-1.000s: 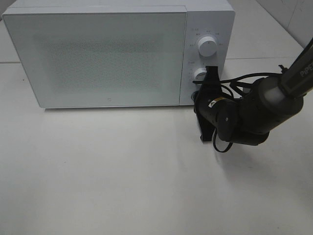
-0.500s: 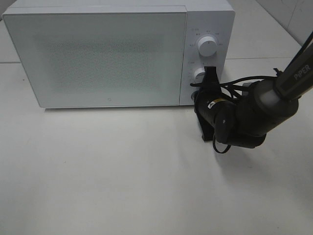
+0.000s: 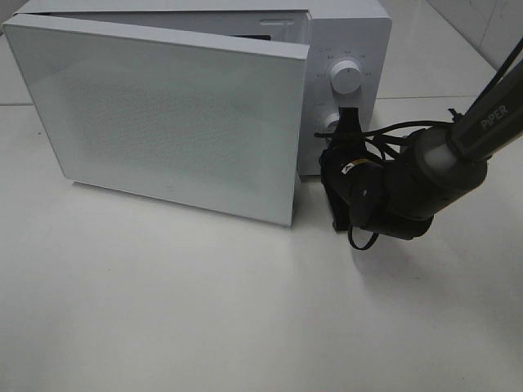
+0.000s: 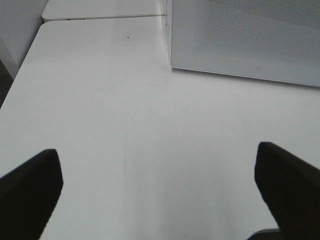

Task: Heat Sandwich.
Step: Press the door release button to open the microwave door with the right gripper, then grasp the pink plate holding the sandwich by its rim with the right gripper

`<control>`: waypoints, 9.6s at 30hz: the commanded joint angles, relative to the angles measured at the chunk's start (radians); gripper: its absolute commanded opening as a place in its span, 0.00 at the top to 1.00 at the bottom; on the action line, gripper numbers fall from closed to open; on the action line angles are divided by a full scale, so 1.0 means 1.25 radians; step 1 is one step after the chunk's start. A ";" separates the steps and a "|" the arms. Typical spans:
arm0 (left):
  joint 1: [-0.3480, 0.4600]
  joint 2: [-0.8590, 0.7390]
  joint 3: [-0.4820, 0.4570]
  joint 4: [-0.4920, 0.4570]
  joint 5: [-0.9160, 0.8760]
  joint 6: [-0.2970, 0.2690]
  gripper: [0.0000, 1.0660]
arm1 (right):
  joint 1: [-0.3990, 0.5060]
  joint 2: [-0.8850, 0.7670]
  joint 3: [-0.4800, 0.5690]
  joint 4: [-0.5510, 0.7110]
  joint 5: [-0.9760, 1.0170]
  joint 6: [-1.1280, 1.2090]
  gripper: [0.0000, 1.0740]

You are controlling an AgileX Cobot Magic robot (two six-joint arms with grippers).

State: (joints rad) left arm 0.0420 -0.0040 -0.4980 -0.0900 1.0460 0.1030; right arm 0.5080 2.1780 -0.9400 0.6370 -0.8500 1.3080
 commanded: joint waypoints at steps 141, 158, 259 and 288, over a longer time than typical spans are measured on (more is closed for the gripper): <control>0.003 -0.018 0.002 -0.001 -0.006 -0.001 0.06 | -0.016 -0.615 0.108 -0.362 1.231 -1.877 0.88; 0.003 -0.018 0.002 -0.001 -0.006 -0.001 0.06 | -0.016 -0.615 0.108 -0.468 1.225 -2.073 0.66; 0.003 -0.018 0.002 -0.001 -0.006 -0.001 0.06 | 0.108 0.058 -0.676 -0.614 1.046 -1.953 0.25; 0.003 -0.018 0.002 -0.001 -0.006 -0.001 0.06 | 0.107 0.173 -0.798 -0.629 1.112 -1.906 0.84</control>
State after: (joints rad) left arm 0.0420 -0.0040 -0.4980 -0.0900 1.0460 0.1030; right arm 0.6380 2.3980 -1.9370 -0.1520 0.5160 -1.0920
